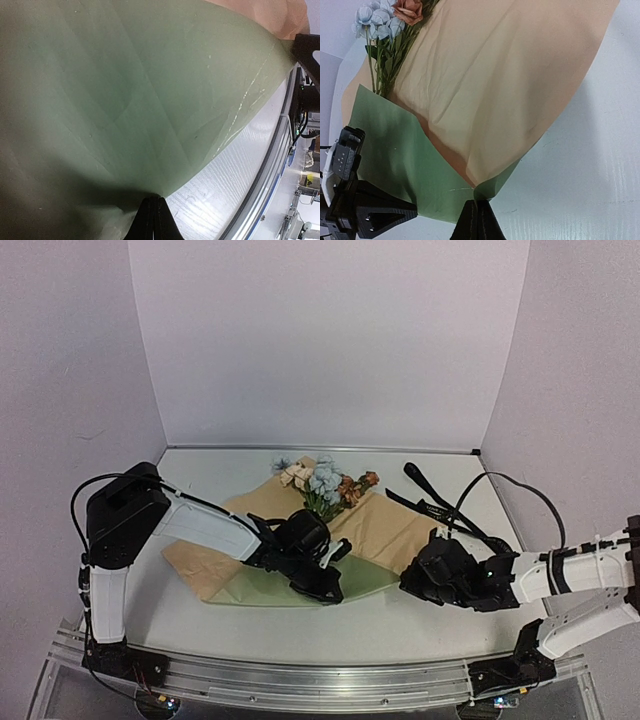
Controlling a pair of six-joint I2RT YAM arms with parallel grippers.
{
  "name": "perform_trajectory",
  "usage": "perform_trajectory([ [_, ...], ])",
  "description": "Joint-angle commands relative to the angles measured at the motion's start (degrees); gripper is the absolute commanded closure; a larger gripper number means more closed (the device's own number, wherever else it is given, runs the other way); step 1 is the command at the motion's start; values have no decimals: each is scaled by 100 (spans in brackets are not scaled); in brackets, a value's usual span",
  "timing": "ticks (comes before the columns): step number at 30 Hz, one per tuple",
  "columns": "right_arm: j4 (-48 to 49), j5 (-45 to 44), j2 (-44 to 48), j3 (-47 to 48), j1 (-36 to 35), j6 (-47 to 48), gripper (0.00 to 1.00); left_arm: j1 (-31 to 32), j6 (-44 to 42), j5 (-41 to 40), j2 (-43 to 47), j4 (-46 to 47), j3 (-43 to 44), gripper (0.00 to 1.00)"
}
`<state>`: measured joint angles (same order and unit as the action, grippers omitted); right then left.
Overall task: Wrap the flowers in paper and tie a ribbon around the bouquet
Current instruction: Pick up the one-fourth-folded wrapping paper from the center of the board, then fold the one-fourth-folded wrapping paper at the center of the board.
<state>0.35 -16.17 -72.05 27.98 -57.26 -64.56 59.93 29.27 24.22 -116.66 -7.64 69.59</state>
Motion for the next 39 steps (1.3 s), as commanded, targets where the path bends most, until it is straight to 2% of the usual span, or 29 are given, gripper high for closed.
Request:
perform_trajectory([
  [1, -349, -72, 129, 163, -41, 198, 100, 50, -272, -42, -40, -141, 372, 97],
  [13, -602, 94, 401, 293, -49, 358, 100, 221, -290, -3, -668, -275, 731, 97],
  [20, -1100, 283, 696, 638, -53, 888, 100, 317, -221, -55, -768, -350, 953, 97],
  [25, -1963, 569, 806, 1083, -49, 1466, 100, 297, -219, -152, -343, -334, 986, 97],
  [31, -2773, 469, 1032, 1162, -50, 1886, 100, 142, -64, -78, 383, -331, 739, 94],
  [39, -3306, 158, 1166, 1213, -54, 2092, 100, -25, 110, 72, 1407, -654, -426, 92],
])
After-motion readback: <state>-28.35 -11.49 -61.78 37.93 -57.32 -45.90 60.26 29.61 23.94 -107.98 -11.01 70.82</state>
